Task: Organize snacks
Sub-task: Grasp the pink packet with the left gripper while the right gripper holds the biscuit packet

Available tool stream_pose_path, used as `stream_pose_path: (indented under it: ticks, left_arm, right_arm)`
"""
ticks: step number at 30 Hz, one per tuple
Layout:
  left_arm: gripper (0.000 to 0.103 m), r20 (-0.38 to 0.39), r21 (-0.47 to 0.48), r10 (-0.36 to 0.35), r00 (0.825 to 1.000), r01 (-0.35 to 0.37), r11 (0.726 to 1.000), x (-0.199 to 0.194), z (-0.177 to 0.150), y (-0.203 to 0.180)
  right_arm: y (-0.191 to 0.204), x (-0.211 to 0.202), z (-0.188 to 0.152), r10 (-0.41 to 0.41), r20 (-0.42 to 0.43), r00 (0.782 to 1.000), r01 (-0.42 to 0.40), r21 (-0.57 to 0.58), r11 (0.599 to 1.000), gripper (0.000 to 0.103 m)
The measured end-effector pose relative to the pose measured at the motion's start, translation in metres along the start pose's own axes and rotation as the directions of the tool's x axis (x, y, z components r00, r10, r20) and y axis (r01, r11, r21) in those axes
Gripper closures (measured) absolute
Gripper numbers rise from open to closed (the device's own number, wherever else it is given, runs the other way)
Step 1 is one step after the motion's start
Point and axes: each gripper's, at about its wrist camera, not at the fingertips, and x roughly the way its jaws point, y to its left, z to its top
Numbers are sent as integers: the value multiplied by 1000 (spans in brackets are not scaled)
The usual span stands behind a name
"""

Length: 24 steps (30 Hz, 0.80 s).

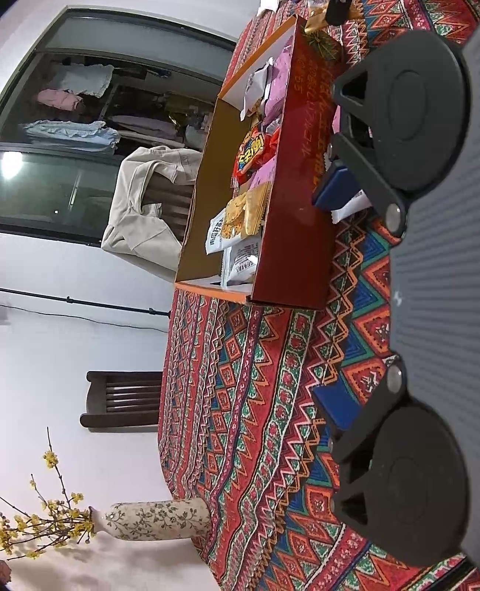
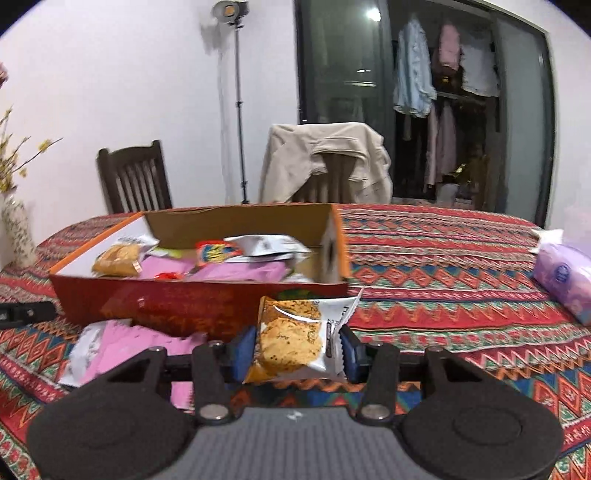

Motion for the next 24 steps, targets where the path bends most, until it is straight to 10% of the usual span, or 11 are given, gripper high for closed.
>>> stream_pose_path:
  ticks: [24]
  left_arm:
    - [0, -85, 194, -45, 995, 61, 979, -1, -8, -114]
  right_arm:
    - [-22, 0, -11, 14, -9, 1000, -13, 108, 994, 56]
